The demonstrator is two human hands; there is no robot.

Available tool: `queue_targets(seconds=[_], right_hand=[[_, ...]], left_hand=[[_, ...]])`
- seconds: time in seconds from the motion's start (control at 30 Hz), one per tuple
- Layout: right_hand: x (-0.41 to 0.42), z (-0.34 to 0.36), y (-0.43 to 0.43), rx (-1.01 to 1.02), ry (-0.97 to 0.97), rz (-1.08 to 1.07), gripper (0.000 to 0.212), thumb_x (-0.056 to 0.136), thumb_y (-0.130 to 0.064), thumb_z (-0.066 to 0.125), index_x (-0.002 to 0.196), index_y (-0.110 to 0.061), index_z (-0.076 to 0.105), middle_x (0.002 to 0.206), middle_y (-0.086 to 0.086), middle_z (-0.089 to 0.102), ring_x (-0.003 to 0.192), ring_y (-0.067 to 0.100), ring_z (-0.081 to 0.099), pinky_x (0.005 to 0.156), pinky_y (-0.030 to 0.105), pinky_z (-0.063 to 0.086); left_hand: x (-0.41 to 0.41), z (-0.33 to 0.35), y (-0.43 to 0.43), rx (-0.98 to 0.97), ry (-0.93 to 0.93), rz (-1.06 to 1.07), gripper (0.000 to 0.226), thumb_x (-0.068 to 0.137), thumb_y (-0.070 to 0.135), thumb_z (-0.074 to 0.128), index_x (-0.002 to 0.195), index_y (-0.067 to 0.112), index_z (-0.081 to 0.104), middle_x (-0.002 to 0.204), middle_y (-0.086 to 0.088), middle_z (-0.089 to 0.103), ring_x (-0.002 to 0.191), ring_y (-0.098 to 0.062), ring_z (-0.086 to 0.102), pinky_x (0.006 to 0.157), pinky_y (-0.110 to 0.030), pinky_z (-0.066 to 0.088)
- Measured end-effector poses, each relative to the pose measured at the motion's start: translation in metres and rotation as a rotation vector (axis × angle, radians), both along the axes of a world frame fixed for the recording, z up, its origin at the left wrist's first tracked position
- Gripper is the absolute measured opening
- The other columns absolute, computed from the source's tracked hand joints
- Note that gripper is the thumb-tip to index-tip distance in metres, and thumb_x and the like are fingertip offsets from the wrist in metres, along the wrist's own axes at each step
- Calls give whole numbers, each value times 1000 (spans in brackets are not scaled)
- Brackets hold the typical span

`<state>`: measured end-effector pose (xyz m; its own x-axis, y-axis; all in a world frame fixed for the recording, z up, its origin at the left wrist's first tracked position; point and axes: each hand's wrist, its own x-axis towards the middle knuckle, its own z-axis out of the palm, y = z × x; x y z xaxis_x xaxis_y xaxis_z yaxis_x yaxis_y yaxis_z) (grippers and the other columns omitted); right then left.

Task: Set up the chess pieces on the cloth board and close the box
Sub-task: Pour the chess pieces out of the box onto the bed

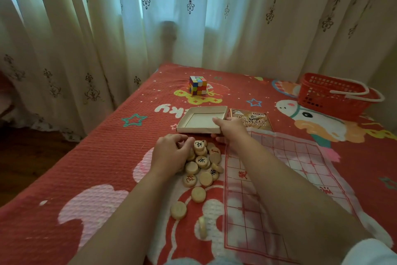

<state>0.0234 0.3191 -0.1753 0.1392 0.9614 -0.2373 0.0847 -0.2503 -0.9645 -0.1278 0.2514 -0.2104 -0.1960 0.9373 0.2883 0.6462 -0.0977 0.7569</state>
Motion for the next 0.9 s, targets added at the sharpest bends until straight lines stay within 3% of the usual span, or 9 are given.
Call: queue_targets(seconds=[0.07, 0.13, 0.2, 0.3, 0.4, 0.53, 0.8, 0.9], right_hand=[[1, -2, 2, 5, 4, 27, 24, 90, -22, 59, 105, -6, 52, 89, 7, 57, 73, 20, 59, 53, 25, 53], [-1, -5, 2, 27, -37, 11, 28, 89, -26, 59, 106, -4, 54, 95, 5, 57, 92, 25, 58, 72, 38, 57], [0, -6, 0, 94, -302, 39, 45, 86, -33, 59, 121, -7, 52, 114, 9, 59, 107, 28, 55, 89, 47, 51], [2, -6, -18, 326, -745, 140, 54, 88, -28, 54, 138, -14, 38, 140, 10, 39, 127, 26, 39, 103, 38, 35], [0, -6, -40, 550, -903, 358, 48, 94, -24, 47, 140, -19, 36, 147, 5, 33, 135, 20, 27, 109, 34, 23], [-3, -18, -56, 505, -1037, 690, 45, 98, -27, 38, 142, -18, 33, 152, 3, 25, 140, 18, 17, 112, 30, 13], [5, -15, -81, 405, -1017, 806, 53, 97, -35, 40, 145, -20, 24, 156, -1, 11, 143, 12, 2, 113, 25, 7], [9, -11, -88, 386, -1071, 874, 61, 94, -40, 45, 146, -23, 20, 156, -1, 9, 143, 13, 1, 116, 31, 8]], left_hand=[[0, -2, -1, -38, 73, -67, 52, 79, 49, 63, 120, 17, 62, 113, -4, 62, 111, -22, 49, 89, -29, 36], [0, -3, -1, -77, 191, -122, 73, 72, 63, 58, 132, 20, 51, 126, -1, 55, 120, -22, 41, 97, -30, 31], [1, -4, 0, -90, 300, -140, 69, 79, 62, 53, 137, 26, 44, 135, 1, 49, 124, -23, 37, 101, -32, 29], [2, -4, 4, -113, 377, -120, 52, 91, 53, 40, 138, 32, 41, 140, 2, 47, 128, -24, 35, 106, -36, 28], [-1, -2, 8, -229, 459, -64, 52, 94, 52, 30, 142, 35, 30, 151, 3, 32, 140, -25, 21, 112, -48, 13], [-10, 3, 11, -374, 433, 5, 55, 96, 51, 22, 147, 32, 18, 158, 1, 11, 145, -26, 2, 112, -57, 0], [-20, 8, 14, -458, 354, 102, 57, 96, 50, 23, 148, 30, 14, 158, -6, 6, 145, -28, 0, 112, -54, -2], [-21, 10, 15, -497, 359, 105, 57, 95, 49, 25, 148, 32, 14, 158, -7, 6, 145, -28, -1, 112, -54, -3]])
